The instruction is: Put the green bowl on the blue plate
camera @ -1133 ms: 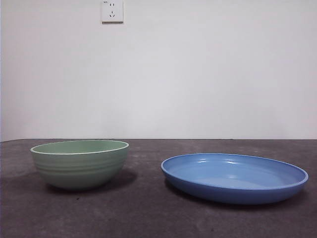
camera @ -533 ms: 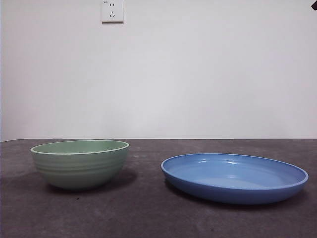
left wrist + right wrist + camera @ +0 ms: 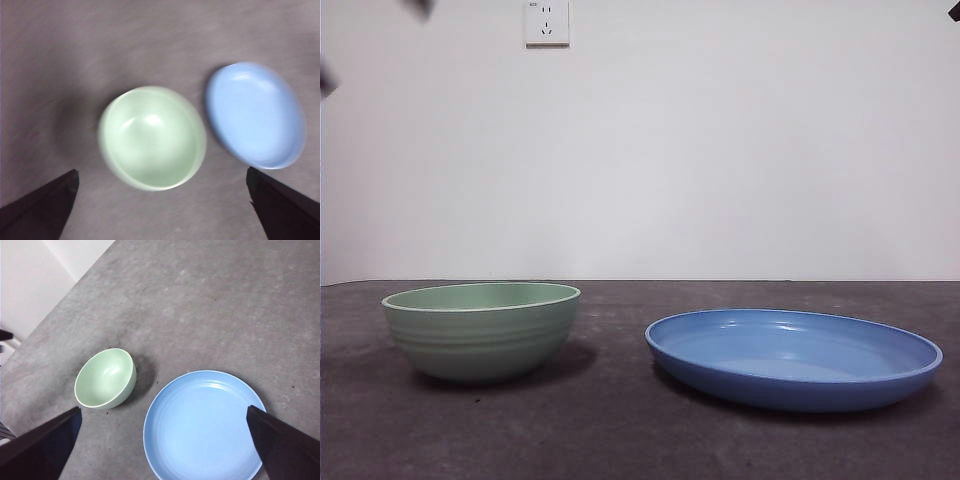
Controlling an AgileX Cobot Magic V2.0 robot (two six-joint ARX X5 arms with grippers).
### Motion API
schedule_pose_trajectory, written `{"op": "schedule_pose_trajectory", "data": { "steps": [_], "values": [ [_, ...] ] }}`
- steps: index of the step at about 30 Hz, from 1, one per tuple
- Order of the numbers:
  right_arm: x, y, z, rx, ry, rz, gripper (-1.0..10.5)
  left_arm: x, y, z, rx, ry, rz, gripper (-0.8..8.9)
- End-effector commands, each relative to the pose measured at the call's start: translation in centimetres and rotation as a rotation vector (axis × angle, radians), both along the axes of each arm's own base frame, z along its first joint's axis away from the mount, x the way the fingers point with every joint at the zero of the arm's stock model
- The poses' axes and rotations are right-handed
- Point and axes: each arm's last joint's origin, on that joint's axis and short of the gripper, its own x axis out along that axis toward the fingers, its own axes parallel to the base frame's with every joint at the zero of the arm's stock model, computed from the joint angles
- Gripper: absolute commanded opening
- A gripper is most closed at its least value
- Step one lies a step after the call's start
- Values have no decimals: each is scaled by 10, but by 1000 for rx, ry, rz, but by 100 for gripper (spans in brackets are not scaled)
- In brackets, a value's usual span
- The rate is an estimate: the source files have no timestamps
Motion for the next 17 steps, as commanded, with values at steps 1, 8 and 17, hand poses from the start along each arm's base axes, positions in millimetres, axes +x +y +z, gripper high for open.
{"op": "schedule_pose_trajectory", "data": {
  "steps": [1, 8, 17],
  "values": [
    [0, 1, 4, 14, 2, -1, 588, 13, -1, -2, -8, 30, 34, 656],
    [-1, 2, 5, 32, 7, 28, 588, 51, -5, -32, 17, 159, 70, 652],
    [-1, 3, 5, 55, 10, 65, 588, 94, -15, -85, 65, 341, 71, 652]
  ]
}}
